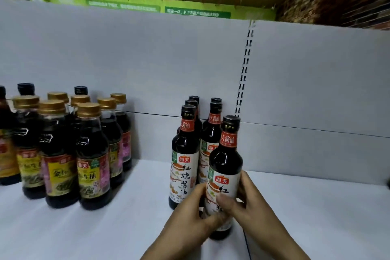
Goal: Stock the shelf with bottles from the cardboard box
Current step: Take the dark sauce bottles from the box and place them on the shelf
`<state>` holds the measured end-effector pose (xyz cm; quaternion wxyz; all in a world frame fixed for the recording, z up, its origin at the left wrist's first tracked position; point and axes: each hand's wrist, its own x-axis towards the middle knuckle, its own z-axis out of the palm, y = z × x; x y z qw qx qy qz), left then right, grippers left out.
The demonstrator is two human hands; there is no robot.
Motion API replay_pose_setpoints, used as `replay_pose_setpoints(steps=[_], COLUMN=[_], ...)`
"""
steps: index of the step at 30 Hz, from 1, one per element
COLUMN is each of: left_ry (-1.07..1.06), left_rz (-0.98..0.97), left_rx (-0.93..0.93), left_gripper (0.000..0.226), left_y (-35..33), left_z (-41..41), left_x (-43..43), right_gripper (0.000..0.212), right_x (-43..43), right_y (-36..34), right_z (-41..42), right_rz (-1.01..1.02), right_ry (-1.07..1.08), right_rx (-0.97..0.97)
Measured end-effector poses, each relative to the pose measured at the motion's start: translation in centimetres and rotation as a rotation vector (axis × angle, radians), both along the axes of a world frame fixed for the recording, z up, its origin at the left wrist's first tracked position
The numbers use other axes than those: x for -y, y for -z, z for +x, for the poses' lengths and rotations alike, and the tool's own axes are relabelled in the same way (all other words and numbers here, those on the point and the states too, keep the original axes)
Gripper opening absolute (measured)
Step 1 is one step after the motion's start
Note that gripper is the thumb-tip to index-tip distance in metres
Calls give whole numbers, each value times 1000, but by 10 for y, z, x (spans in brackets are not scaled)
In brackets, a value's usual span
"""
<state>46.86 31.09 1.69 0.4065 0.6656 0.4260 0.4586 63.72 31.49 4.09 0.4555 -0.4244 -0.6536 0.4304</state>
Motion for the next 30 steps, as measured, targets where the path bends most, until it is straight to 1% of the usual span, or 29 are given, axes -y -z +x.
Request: replay_pose_setpoints(steps=[2,4,6,8,10,12,14,15,17,18,19,22,26,30], left_ry=[-55,-134,-221,-299,-353,-403,-413,-400,-335,-291,-244,-150,-146,-163], left_rz=[48,99,168,237,260,261,256,234,173,151,140,135,149,193], left_rx=[-48,-116,-163,-173,-133,-139,-202,-235,-287,-300,-295,-267,-226,-259], left_gripper=[61,57,38,20,16,22,33,42,69,78,81,84,78,79], left_y=[2,2,-2,-10,-18,-24,-27,-29,-31,-32,-33,-29,-18,-10], left_z=[-9,-19,-30,-40,-48,-57,-66,-70,-75,-76,-77,-76,-75,-75], left_x=[-1,-2,-1,0,-2,-8,-17,-21,-30,-34,-38,-45,-50,-52], right_gripper=[59,54,56,64,68,66,62,59,60,63,67,70,75,70], right_x=[-2,-5,-8,-11,-14,-18,-22,-23,-26,-27,-29,-34,-42,-43], right_y=[-1,-1,0,0,0,0,1,1,3,4,5,9,18,22], right_z=[-1,-1,-3,-5,-8,-9,-9,-9,-11,-12,-13,-18,-22,-24], right_rz=[-1,-5,3,-2,-10,-16,-14,-13,-16,-15,-17,-12,6,41], right_ry=[9,26,40,40,37,43,59,61,69,76,80,91,132,192], right_rx=[8,20,39,46,50,68,90,95,94,87,75,19,-23,-6])
